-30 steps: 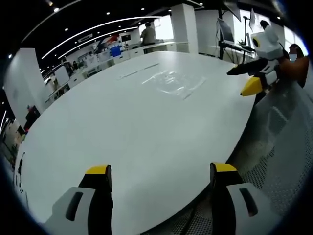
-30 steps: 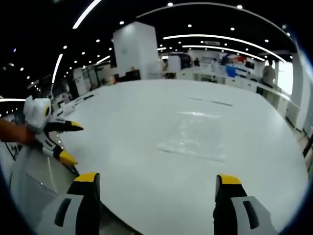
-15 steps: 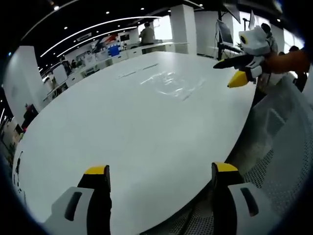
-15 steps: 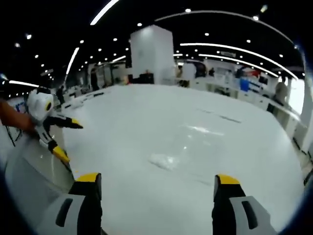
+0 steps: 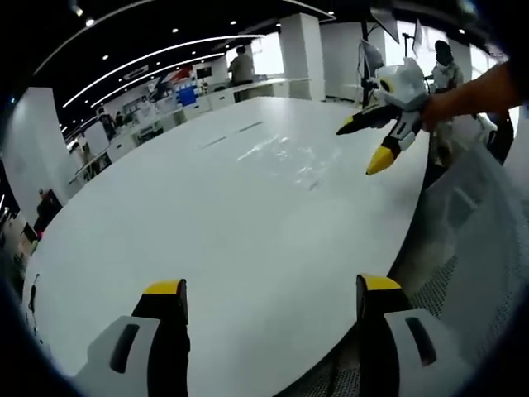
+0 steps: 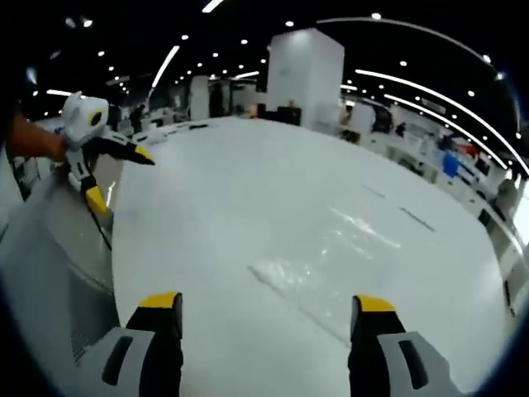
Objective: Open the resealable bag by pulling the two sides of the seal apart until the entire bag opening is separated and visibly accessible.
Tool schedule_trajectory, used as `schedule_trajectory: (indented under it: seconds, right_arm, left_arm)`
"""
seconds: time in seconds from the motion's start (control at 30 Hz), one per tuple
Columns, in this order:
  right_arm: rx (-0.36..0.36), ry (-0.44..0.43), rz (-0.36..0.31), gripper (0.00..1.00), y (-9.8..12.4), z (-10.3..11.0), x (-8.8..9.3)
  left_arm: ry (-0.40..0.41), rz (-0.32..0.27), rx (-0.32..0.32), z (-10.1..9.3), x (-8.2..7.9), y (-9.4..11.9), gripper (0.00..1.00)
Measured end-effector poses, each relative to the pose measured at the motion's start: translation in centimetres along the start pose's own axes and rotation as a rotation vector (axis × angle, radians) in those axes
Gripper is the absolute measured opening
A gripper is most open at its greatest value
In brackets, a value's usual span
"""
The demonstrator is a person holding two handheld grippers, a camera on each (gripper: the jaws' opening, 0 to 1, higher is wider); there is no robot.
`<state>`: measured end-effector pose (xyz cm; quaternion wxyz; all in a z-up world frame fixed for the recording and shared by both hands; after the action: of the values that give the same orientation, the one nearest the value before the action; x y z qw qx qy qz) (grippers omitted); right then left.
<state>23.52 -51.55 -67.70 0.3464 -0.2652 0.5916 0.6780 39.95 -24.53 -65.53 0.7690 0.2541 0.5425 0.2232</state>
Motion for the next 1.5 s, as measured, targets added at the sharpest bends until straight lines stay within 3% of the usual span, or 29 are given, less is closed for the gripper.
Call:
schedule_trajectory:
  seconds: [0.17,0.3,0.4,0.67,0.77,0.87,0.9,1.03,1.07,1.17,1.23,1.3,1.5]
  right_arm:
    - [-0.044,-0.037,0.049,0.74,-0.5,-0.9,0.0]
    - [-0.037,-0.067,0.103,0.66,-1.2,-2.2,0.7]
    - [-0.009,-0.069,0.137,0.65,-1.6,-3.2,1.3]
    - [0.019,-0.157,0.163,0.53,-2.3,-5.0,1.5]
    - [0.004,-0.17,0.162,0.49,-2.6,-4.8,1.4]
    - [-0.016,-0.18,0.215,0.42,-2.9,-4.4,2.0]
    - [-0.022,-0.15,0.175,0.4,-3.1,-4.3,1.6]
    - [-0.052,-0.184,0.208,0.28,-3.2,-3.8,1.7]
    - [-0.054,-0.172,0.215,0.22,-3.3,-3.8,1.6]
    - [-0.031,0.001,0.26,0.13,-3.4,-4.2,1.5]
    - [-0.028,0.002,0.271,0.1,-3.5,-4.1,1.5]
    - [-0.003,0.074,0.279,0.04,-3.6,-4.5,1.3]
    - [-0.063,0.158,0.307,0.02,-3.5,-4.2,1.3]
  left_arm:
    - [-0.025,-0.018,0.018,-0.5,-0.3,-0.2,0.83]
    - [-0.008,-0.027,0.021,-0.3,-0.6,-0.2,0.83]
    - [-0.039,-0.018,0.016,-0.2,-0.8,-0.1,0.82]
    - [-0.057,-0.044,0.02,-0.2,-1.1,0.5,0.8]
    - [-0.043,-0.03,0.008,0.1,-0.8,0.7,0.79]
    - [-0.038,-0.027,0.007,0.2,-0.6,0.8,0.78]
    - [-0.041,-0.024,0.007,0.2,-0.6,0.8,0.78]
    - [-0.052,-0.023,0.008,0.5,-0.8,0.6,0.77]
    - [-0.057,-0.023,0.011,0.6,-0.9,0.4,0.77]
    - [-0.068,-0.024,0.017,0.7,-1.2,0.2,0.76]
    - [-0.075,-0.024,0.023,0.9,-1.5,0.0,0.75]
    - [-0.091,-0.021,0.031,1.1,-1.8,-0.2,0.75]
    - [-0.118,-0.028,0.039,1.5,-2.8,-0.7,0.73]
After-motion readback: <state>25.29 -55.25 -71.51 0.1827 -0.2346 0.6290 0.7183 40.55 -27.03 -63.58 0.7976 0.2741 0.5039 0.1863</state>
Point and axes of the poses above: the point that each gripper's makers call its tool centre point, and the gripper's own axes: y roughly backward along the fingers, z roughly to its left, x roughly out of its underside, the point moved 8 cm from there along y, roughly backward along the fingers, and after that the axes turned 15 degrees about -y, right-handed, at the moved point
